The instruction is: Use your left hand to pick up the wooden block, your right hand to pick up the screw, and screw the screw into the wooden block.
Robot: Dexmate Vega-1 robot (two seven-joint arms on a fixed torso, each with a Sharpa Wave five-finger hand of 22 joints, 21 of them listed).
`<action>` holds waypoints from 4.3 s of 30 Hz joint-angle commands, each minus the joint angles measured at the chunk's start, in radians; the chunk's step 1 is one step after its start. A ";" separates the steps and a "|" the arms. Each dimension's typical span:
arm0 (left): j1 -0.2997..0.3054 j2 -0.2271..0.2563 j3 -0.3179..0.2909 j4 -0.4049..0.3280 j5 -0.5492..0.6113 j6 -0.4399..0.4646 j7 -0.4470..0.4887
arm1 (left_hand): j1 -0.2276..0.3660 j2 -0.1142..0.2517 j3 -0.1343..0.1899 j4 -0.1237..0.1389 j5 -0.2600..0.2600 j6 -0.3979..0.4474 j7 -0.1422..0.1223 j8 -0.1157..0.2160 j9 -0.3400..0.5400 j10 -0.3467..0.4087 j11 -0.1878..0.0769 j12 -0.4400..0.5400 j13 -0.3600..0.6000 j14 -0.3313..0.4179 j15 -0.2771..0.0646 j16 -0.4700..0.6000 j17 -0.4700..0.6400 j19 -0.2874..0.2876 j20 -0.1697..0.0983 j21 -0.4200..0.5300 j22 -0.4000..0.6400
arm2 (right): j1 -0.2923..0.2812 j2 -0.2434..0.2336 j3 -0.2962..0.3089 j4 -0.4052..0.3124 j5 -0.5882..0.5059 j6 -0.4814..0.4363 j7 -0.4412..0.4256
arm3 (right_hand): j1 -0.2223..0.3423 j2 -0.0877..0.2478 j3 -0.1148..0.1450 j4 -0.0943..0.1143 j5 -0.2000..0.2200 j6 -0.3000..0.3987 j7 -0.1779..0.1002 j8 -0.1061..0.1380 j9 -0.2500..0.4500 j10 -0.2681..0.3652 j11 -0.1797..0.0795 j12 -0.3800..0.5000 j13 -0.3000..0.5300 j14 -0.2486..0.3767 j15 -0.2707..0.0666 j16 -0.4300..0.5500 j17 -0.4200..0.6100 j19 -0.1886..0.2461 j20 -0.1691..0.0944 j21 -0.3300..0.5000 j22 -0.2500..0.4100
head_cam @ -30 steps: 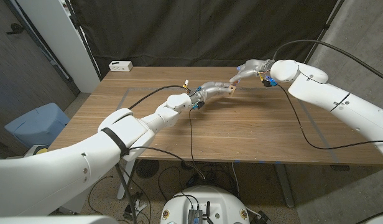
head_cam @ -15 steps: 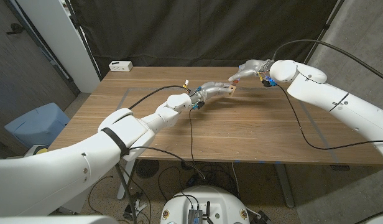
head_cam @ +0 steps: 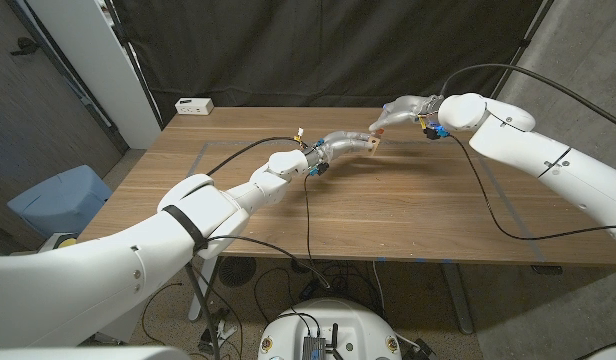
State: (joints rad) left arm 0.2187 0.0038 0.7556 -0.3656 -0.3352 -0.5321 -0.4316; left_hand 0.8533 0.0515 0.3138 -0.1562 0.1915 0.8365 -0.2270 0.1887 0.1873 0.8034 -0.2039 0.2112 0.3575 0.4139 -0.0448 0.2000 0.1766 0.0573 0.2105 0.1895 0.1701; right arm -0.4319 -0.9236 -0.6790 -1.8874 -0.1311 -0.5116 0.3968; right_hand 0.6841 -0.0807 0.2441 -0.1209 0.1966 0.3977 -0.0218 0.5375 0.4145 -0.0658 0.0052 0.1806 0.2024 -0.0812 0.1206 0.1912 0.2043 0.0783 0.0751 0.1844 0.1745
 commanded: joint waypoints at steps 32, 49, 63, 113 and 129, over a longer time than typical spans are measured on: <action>0.001 -0.001 -0.003 -0.001 0.003 -0.003 -0.001 | 0.000 0.005 0.003 0.006 0.001 0.011 0.003 0.009 0.007 0.001 0.000 0.005 0.001 0.000 -0.034 0.003 0.004 0.000 -0.002 0.002 0.005 | -0.009 -0.033 0.035 0.002 0.040 0.047 0.036 | 0.171 0.012 0.092 -0.057 0.019 0.135 -0.049 0.025 -0.050 0.023 -0.049 0.025 -0.001 0.013 -0.023 0.016 -0.007 0.025 -0.006 0.020 0.000; -0.006 -0.002 0.001 0.002 0.000 0.023 0.005 | -0.007 -0.002 -0.001 0.008 -0.001 0.006 0.003 0.007 0.006 -0.001 0.000 0.001 -0.004 -0.002 -0.034 0.003 0.004 -0.001 -0.003 0.002 0.005 | -0.011 -0.024 0.029 0.010 0.030 0.039 0.017 | 0.220 0.015 0.115 -0.054 0.004 0.221 -0.069 0.059 -0.064 0.071 -0.077 0.033 -0.002 0.047 -0.042 0.024 -0.009 0.062 -0.020 0.027 0.000; -0.008 -0.003 0.005 0.003 0.000 0.026 0.006 | -0.005 0.000 0.000 0.007 -0.001 0.004 0.003 0.007 0.006 0.002 -0.002 0.003 -0.006 -0.002 -0.035 0.003 0.004 -0.002 -0.001 0.002 0.005 | -0.005 -0.012 0.021 0.016 0.026 0.030 0.012 | 0.228 0.013 0.118 -0.048 -0.003 0.219 -0.068 0.060 -0.070 0.081 -0.076 0.031 -0.002 0.058 -0.045 0.025 -0.009 0.073 -0.025 0.027 0.000; -0.025 -0.011 0.022 0.007 -0.002 0.090 0.035 | -0.003 0.002 -0.001 0.007 -0.001 0.005 0.002 0.008 0.006 0.002 -0.003 0.005 -0.006 -0.003 -0.035 0.004 0.004 -0.004 0.001 0.002 0.005 | 0.028 0.037 -0.014 0.073 -0.008 0.035 -0.005 | 0.232 0.003 0.126 -0.038 -0.015 0.288 -0.069 0.098 -0.088 0.140 -0.082 0.035 -0.001 0.096 -0.057 0.033 -0.003 0.108 -0.032 0.027 0.001; -0.030 -0.015 0.024 0.007 -0.005 0.096 0.032 | -0.004 0.001 -0.001 0.007 -0.001 0.007 0.002 0.008 0.006 0.001 -0.004 0.005 -0.006 -0.003 -0.035 0.003 0.004 -0.003 0.000 0.002 0.005 | 0.011 0.040 -0.025 0.042 -0.056 -0.023 -0.057 | 0.201 -0.010 0.115 -0.025 -0.018 0.337 -0.065 0.124 -0.095 0.196 -0.073 0.043 -0.001 0.138 -0.068 0.043 -0.001 0.143 -0.036 0.033 0.001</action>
State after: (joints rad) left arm 0.1920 -0.0070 0.7774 -0.3589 -0.3375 -0.4416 -0.3988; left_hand 0.8535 0.0513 0.3113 -0.1554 0.1915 0.8338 -0.2257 0.1887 0.1887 0.8033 -0.2039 0.2112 0.3506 0.4139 -0.0448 0.2000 0.1771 0.0573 0.2105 0.1895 0.1701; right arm -0.4065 -0.8856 -0.6962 -1.8214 -0.1522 -0.4970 0.3799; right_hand 0.9035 -0.0862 0.3581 -0.1562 0.1810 0.7135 -0.0892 0.6509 0.3192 0.1100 -0.0682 0.2153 0.2004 0.0450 0.0534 0.2232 0.1978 0.2076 0.0392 0.2127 0.1730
